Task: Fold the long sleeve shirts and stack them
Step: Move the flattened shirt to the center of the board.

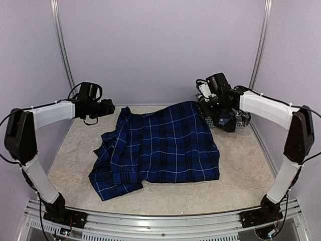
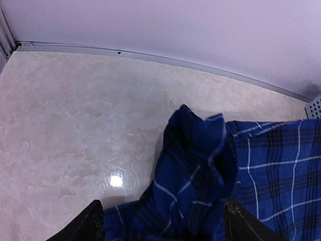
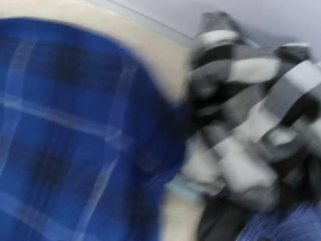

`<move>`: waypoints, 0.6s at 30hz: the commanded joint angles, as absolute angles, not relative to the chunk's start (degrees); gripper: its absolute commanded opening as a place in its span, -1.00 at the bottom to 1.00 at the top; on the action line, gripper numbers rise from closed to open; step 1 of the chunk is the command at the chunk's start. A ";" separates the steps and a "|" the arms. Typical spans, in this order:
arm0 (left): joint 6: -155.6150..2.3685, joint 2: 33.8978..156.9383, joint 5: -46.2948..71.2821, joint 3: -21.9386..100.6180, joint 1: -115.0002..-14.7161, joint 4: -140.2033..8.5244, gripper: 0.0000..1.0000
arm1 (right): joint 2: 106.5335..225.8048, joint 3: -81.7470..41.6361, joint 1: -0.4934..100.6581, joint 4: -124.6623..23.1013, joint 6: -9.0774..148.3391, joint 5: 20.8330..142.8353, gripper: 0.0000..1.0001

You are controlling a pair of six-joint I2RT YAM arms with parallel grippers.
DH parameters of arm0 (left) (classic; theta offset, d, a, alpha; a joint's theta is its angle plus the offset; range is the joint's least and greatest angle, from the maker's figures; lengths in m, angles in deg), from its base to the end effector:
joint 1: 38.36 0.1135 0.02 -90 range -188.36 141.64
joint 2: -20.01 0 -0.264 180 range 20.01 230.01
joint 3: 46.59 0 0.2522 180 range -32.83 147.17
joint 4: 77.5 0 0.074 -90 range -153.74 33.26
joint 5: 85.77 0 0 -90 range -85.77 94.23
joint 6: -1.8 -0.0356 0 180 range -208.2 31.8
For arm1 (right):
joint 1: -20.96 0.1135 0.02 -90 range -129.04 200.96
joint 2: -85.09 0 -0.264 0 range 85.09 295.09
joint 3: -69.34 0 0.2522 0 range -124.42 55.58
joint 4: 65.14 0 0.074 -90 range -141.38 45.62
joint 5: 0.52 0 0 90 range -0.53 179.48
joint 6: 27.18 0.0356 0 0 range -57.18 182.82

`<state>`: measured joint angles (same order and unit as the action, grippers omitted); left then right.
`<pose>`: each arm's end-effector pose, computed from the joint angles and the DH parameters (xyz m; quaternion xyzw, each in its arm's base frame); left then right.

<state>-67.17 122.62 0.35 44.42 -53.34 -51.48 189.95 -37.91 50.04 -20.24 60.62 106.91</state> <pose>0.3981 -0.1040 0.2536 -0.0622 0.8948 -0.1075 0.4289 0.3716 0.1945 0.3062 -0.1852 0.8877 -0.0424 0.4194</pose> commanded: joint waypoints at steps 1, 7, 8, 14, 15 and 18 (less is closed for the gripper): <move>-65.67 109.68 6.11 31.97 -58.39 -53.59 0.60 | 179.93 -21.22 54.30 -25.01 67.54 100.18 0.59; -59.91 92.38 11.81 13.45 -64.12 -55.50 0.81 | 168.35 -2.84 57.86 -25.69 74.84 96.82 0.61; -59.68 90.90 12.29 11.03 -64.99 -56.86 0.81 | 166.79 -0.70 58.11 -25.93 75.84 96.08 0.60; -61.29 89.62 13.00 6.24 -66.40 -61.17 0.70 | 161.56 6.80 58.52 -29.44 80.18 90.55 0.59; -62.28 91.08 12.60 6.71 -66.42 -61.34 0.68 | 161.41 7.14 58.55 -29.74 80.41 90.01 0.59; -63.54 96.41 8.37 9.42 -66.40 -59.19 0.55 | 161.29 7.57 58.72 -30.19 80.82 89.56 0.58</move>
<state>-61.55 91.39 11.52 6.28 -66.15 -58.17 162.39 6.52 57.99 -26.71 77.97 92.37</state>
